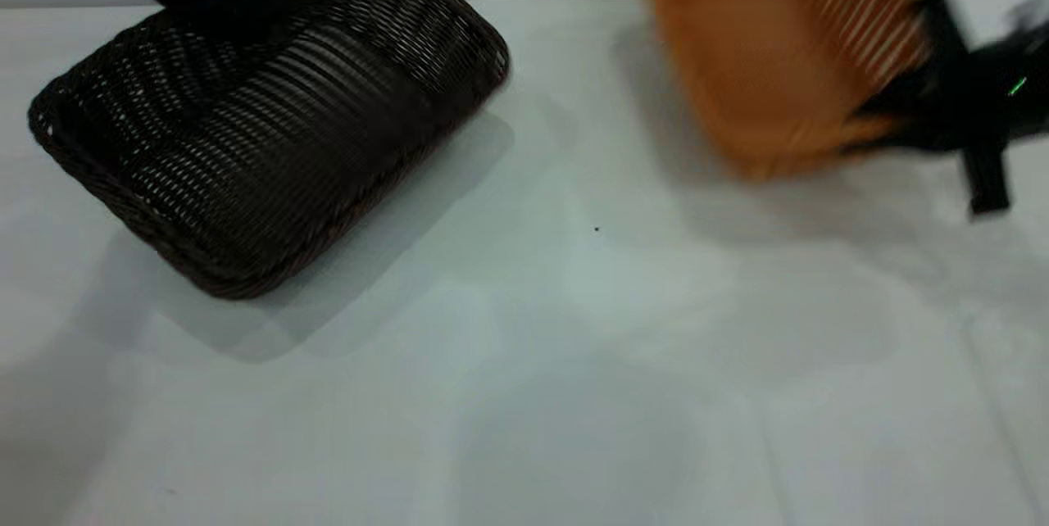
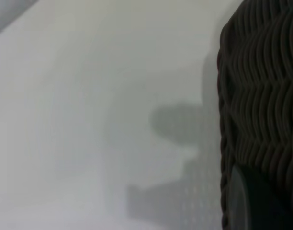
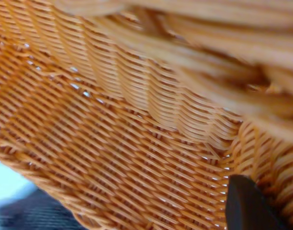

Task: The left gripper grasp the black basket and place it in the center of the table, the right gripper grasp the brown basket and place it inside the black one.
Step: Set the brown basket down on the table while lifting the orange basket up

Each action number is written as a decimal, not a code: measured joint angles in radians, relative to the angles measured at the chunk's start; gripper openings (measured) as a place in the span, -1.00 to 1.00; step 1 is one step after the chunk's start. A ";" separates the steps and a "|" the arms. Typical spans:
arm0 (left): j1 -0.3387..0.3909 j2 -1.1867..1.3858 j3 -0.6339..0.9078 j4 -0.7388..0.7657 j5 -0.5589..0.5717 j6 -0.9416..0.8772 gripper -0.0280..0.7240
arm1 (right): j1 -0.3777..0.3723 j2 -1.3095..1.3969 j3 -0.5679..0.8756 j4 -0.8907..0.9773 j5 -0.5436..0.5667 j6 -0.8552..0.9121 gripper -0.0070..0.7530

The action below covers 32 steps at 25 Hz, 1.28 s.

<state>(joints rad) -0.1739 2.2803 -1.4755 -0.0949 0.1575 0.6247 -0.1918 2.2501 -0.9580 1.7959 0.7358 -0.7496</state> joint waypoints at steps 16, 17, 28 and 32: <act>-0.437 -0.009 -0.002 -0.008 0.041 0.432 -0.70 | -0.202 -0.010 -0.313 -0.421 0.292 0.133 -0.78; -0.450 -0.009 -0.002 -0.008 0.042 0.452 -0.70 | -0.202 -0.010 -0.317 -0.421 0.296 0.135 -0.78; -0.471 0.019 -0.010 -0.018 0.042 0.473 -0.59 | -0.202 -0.010 -0.321 -0.433 0.337 0.135 -0.78; -0.475 0.033 -0.008 0.000 0.052 0.453 -0.13 | -0.202 -0.010 -0.321 -0.448 0.337 0.135 -0.78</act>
<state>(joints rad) -0.6492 2.3131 -1.4831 -0.0954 0.2098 1.0781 -0.3933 2.2398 -1.2792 1.3474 1.0726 -0.6142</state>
